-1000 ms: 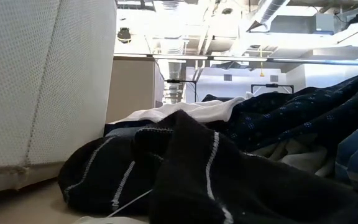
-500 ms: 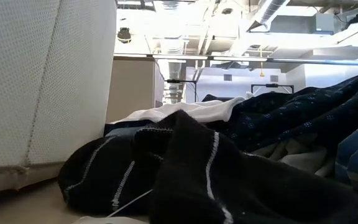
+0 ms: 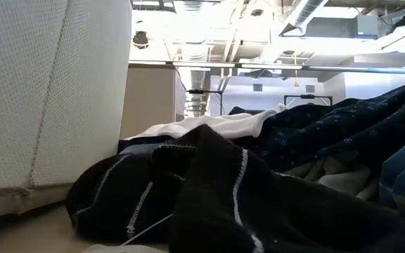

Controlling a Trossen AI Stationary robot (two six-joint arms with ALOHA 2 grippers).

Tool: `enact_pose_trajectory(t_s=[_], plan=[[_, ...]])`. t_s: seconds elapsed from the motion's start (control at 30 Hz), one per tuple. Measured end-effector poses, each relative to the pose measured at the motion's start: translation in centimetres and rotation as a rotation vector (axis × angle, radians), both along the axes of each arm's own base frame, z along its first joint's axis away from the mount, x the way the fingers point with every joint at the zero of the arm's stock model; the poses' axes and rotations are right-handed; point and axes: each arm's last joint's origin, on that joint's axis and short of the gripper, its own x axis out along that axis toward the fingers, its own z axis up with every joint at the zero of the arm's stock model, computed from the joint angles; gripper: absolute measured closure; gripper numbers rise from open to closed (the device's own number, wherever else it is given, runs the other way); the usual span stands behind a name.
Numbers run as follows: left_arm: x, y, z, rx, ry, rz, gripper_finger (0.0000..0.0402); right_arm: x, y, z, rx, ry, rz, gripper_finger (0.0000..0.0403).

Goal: Sort clothes
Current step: Put the white sock into the bottom light brown laundry organizer

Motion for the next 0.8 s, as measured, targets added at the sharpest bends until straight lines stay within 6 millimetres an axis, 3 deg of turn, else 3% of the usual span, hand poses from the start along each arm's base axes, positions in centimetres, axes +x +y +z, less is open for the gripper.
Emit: enact_pose_trajectory(t_s=[0.2, 0.43, 0.63, 0.8], plan=[[-3.6, -0.9, 2.5, 0.047, -0.055, 0.031, 0.04, -0.2, 0.2, -0.5, 0.039, 0.066, -0.005, 0.038], [-9.0, -1.6, 4.9, 0.025, -0.049, 0.03, 0.0401, -0.5, 1.0, -0.8, 0.031, 0.096, 0.021, 0.0311], [-13.5, -2.8, 6.1, -0.021, -0.041, -0.086, 0.0401, -1.3, 1.6, -2.0, 0.031, 0.233, -0.029, 0.0257], [-15.6, -4.3, 5.8, 0.001, -0.001, -0.195, 0.0401, -2.2, 2.1, -3.3, 0.055, 0.39, -0.088, 0.0237]])
